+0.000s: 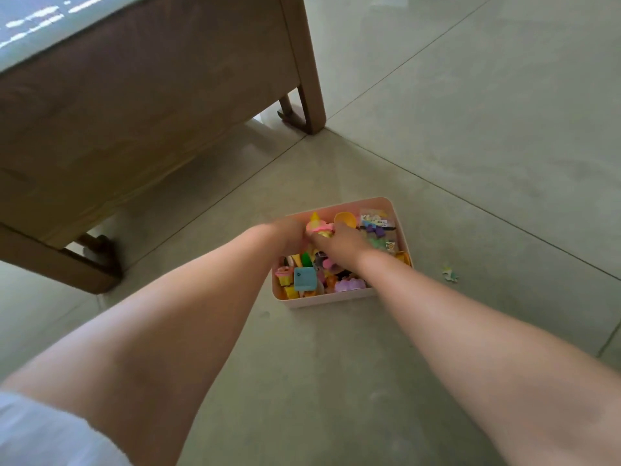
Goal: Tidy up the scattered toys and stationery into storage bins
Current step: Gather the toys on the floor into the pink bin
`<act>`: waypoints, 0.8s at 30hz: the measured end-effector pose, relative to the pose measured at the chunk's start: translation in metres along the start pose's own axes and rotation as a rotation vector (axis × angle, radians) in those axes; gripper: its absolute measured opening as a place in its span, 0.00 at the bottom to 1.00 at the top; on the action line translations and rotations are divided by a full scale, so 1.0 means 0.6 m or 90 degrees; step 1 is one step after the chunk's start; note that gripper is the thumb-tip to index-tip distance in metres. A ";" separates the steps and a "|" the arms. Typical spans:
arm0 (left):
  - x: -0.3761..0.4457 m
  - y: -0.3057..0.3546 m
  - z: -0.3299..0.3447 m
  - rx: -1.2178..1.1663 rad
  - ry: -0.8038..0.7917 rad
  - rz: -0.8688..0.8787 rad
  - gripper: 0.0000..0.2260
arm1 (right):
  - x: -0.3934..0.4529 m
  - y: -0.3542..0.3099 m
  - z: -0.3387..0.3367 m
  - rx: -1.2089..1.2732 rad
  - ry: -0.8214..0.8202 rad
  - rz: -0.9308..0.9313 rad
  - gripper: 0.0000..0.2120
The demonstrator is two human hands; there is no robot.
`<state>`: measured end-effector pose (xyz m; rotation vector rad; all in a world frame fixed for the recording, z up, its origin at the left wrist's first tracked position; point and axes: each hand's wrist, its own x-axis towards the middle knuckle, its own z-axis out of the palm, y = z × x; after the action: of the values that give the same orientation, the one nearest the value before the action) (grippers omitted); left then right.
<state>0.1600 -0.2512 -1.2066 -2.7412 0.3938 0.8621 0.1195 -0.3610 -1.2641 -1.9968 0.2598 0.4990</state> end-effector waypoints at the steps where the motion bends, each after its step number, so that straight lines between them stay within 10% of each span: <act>1: 0.008 -0.005 0.002 -0.061 0.012 0.029 0.18 | 0.002 -0.004 0.001 0.024 0.011 0.034 0.24; 5: 0.016 -0.016 0.011 -0.376 -0.115 0.061 0.33 | 0.012 -0.021 -0.008 0.159 0.019 0.154 0.22; 12: -0.004 -0.041 0.017 -0.731 -0.174 -0.031 0.24 | -0.004 -0.038 -0.012 0.125 -0.091 0.150 0.26; 24: -0.017 -0.073 0.062 -0.885 -0.225 -0.162 0.20 | -0.003 -0.035 0.015 -0.020 -0.119 0.099 0.24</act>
<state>0.1471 -0.1969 -1.2238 -3.3986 -0.9842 2.0232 0.1243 -0.3434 -1.2501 -1.9537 0.2928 0.7878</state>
